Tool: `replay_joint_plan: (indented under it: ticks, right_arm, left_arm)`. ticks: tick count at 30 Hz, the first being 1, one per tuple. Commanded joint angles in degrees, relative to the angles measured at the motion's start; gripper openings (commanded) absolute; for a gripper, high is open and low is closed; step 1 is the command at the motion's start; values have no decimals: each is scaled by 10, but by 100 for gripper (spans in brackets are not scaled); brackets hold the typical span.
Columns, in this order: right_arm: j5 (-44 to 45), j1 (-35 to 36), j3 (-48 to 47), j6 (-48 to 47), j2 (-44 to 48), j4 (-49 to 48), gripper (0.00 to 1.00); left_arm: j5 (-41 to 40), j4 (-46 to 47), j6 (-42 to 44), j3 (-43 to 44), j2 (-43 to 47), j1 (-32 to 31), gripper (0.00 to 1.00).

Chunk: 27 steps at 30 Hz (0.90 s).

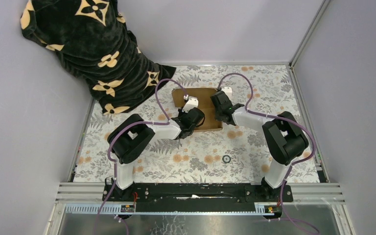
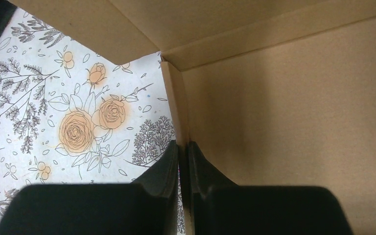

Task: Fold the paper box

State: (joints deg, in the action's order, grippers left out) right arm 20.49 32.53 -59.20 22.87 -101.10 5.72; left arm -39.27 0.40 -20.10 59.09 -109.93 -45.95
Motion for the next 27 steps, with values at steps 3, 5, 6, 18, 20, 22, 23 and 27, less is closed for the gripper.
replay_joint_plan:
  ticks: [3, 5, 6, 18, 20, 22, 23, 27]
  right_arm:
    - [90, 48, -30, -75, -57, 108, 19]
    - [110, 49, -37, -80, -69, 121, 19]
    - [121, 51, -39, -81, -75, 126, 19]
    - [152, 51, -55, -88, -102, 150, 18]
    - [175, 51, -60, -86, -106, 166, 16]
    - [188, 52, -66, -87, -112, 178, 15]
    - [189, 51, -73, -90, -118, 186, 15]
    - [188, 51, -94, -95, -146, 216, 11]
  left_arm:
    - [40, -14, 0, -21, -18, -6, 13]
    - [39, -14, 1, -22, -18, -6, 13]
    - [39, -13, 1, -22, -17, -6, 13]
    - [38, -11, 7, -28, -14, 0, 13]
    - [38, -11, 8, -27, -13, 0, 13]
    - [39, -12, 9, -25, -12, 1, 13]
    - [39, -13, 9, -24, -13, 1, 13]
    - [39, -14, 11, -21, -13, 1, 13]
